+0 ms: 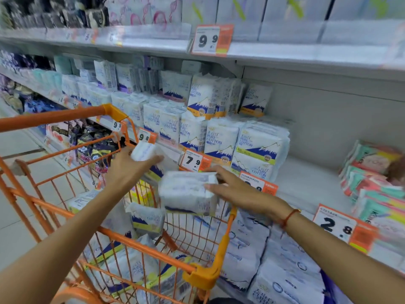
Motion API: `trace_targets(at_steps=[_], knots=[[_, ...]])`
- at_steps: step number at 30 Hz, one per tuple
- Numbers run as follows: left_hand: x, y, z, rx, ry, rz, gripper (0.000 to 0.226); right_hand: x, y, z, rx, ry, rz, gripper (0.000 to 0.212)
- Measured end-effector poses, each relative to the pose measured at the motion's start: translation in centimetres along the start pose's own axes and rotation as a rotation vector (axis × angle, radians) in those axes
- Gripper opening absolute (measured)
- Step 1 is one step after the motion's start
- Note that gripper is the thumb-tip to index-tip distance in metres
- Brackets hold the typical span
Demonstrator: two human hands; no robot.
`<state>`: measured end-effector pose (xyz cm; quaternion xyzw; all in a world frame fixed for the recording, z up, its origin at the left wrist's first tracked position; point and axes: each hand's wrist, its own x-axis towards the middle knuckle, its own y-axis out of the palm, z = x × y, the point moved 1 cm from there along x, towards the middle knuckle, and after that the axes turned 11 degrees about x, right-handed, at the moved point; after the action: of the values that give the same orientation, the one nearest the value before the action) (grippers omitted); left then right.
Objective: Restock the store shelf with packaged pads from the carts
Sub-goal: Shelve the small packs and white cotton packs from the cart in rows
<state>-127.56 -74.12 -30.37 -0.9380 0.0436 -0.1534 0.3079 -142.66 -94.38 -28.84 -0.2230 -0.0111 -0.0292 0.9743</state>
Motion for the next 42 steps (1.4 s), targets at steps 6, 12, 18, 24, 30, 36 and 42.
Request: trace_targets(at_steps=[6,12,18,24,30,36,42], knots=[[-1.6,-0.1,-4.5,-0.333,0.031,-0.137,0.085,-1.8,-4.2,0.2,0.968,0.189,-0.298,0.039],[-4.2,3.1,-10.7,-0.553,0.056,-0.108,0.075,-4.8,-7.1,0.2,1.208,0.150,-0.283,0.037],[-6.3,6.2,-14.6,-0.639,0.071,-0.141,0.087,-7.7,-9.3,1.9,1.151,0.130,-0.183,0.076],[-8.3,8.1,-17.9,-0.771,0.118,-0.112,0.061,-11.5,-11.0,3.6,1.095,0.075,-0.222,0.024],[-9.7,9.6,-17.2,-0.734,0.353,0.034,0.065,-17.2,-17.7,2.7,0.750,-0.033,-0.738,0.055],[-9.4,12.2,-17.0,-0.621,0.418,0.201,0.057,-15.2,-20.7,1.3,-0.178,0.148,-1.132,0.042],[-10.0,14.5,-16.0,-0.662,0.367,0.386,0.066,-8.4,-22.1,-3.1,-0.655,0.350,-0.922,0.066]])
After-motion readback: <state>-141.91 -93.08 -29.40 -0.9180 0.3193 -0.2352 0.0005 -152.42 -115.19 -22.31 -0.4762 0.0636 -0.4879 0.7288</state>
